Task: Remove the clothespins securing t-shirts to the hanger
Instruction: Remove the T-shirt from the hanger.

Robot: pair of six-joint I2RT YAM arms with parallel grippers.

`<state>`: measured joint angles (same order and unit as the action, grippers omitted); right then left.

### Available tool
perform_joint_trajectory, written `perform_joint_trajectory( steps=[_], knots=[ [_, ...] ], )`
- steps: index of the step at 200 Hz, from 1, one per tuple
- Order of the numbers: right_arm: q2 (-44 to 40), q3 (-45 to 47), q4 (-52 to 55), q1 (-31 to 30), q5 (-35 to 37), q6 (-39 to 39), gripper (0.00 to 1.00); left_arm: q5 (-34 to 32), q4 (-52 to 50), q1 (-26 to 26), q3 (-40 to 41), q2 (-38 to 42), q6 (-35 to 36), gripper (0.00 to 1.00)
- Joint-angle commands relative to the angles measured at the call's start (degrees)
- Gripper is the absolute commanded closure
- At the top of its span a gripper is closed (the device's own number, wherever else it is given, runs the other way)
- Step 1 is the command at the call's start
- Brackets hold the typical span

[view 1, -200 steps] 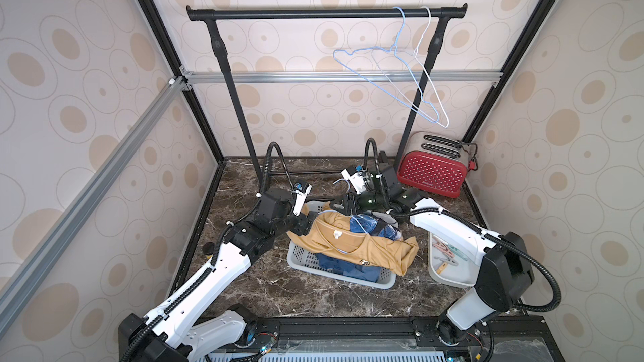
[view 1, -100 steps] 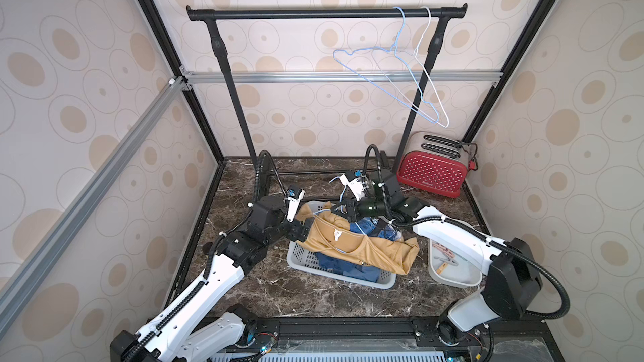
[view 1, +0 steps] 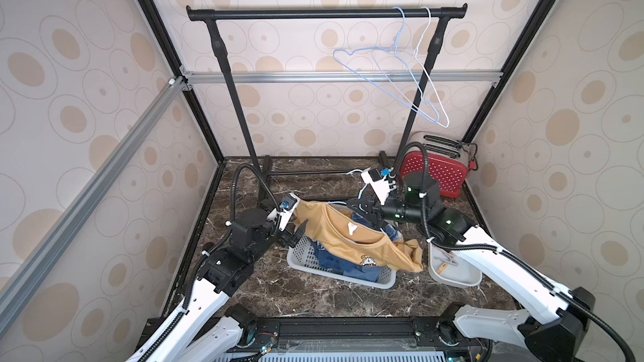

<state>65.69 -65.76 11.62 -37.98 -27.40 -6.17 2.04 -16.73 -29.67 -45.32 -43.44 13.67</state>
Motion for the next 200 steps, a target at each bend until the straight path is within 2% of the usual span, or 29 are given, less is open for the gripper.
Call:
perform_joint_trajectory(
  steps=[1, 46, 71, 95, 107, 125, 153, 174, 200],
  knots=[
    [-4.61, 0.07, 2.76, -0.3, 2.41, 9.64, 1.0, 1.88, 1.34, 0.72, -0.95, -0.5, 7.95, 0.01],
    [-9.82, 0.35, 5.3, -0.34, 2.53, 18.12, 1.0, 17.4, 3.59, 6.94, -3.58, -6.6, 11.57, 0.01],
    [-10.19, 0.02, 6.92, -0.26, 2.84, 21.0, 1.0, 21.21, 6.38, 7.83, -4.42, -10.34, 15.12, 0.01],
    [-10.18, -0.5, 6.93, -0.28, 2.09, 21.26, 1.0, 26.67, 11.65, 9.99, -4.12, -12.91, 15.06, 0.04],
    [-10.23, -0.69, 7.18, -0.26, 2.15, 21.55, 1.0, 30.89, 13.0, 11.2, -4.67, -14.6, 13.75, 0.11],
    [-10.4, -1.06, 7.54, -0.26, 2.65, 22.08, 1.0, 32.51, 10.52, 11.4, -6.95, -17.19, 14.32, 0.33],
    [-10.85, -1.33, 7.46, -0.24, 3.31, 22.69, 1.0, 32.4, 8.19, 11.35, -7.59, -18.46, 16.24, 0.5],
    [-10.75, -1.16, 7.46, -0.3, 3.48, 23.0, 1.0, 31.94, 7.73, 11.44, -7.68, -18.7, 16.12, 0.76],
    [-10.67, -1.14, 7.28, -0.21, 3.79, 23.25, 1.0, 30.56, 6.36, 11.4, -8.18, -19.18, 16.47, 0.96]
  ],
)
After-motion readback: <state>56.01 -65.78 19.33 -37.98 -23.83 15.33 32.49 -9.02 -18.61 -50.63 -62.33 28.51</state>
